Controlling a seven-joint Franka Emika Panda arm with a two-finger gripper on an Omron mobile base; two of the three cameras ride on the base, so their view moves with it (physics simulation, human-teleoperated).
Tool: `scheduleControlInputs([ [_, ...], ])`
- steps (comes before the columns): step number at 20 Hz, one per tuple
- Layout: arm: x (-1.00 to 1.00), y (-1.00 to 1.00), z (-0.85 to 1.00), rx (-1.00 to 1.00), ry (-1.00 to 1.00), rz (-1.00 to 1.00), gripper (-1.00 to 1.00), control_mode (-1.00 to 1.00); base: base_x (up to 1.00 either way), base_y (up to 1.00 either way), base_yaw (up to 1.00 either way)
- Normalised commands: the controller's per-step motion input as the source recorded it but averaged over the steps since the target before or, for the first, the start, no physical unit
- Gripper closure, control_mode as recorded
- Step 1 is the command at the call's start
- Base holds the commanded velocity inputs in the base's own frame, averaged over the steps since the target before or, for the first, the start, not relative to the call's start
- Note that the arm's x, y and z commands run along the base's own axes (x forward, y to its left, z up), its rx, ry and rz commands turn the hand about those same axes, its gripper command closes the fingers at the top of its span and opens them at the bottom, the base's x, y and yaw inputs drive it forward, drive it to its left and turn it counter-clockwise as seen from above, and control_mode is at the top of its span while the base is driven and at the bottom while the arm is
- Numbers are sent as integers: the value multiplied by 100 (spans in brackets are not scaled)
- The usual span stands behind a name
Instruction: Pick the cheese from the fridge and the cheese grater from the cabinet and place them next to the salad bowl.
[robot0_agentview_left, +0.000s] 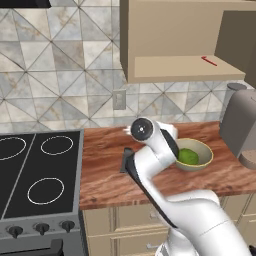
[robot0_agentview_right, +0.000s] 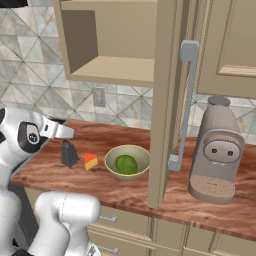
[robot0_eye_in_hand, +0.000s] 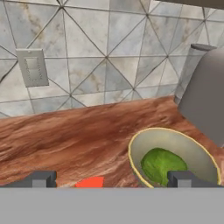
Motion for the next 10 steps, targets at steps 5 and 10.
scheduleControlInputs([
  [5, -28, -36, 21, 0, 8, 2, -100, -100, 0, 0, 0],
  [10, -30, -37, 19, 0, 4, 9, -100, -100, 0, 0, 0],
])
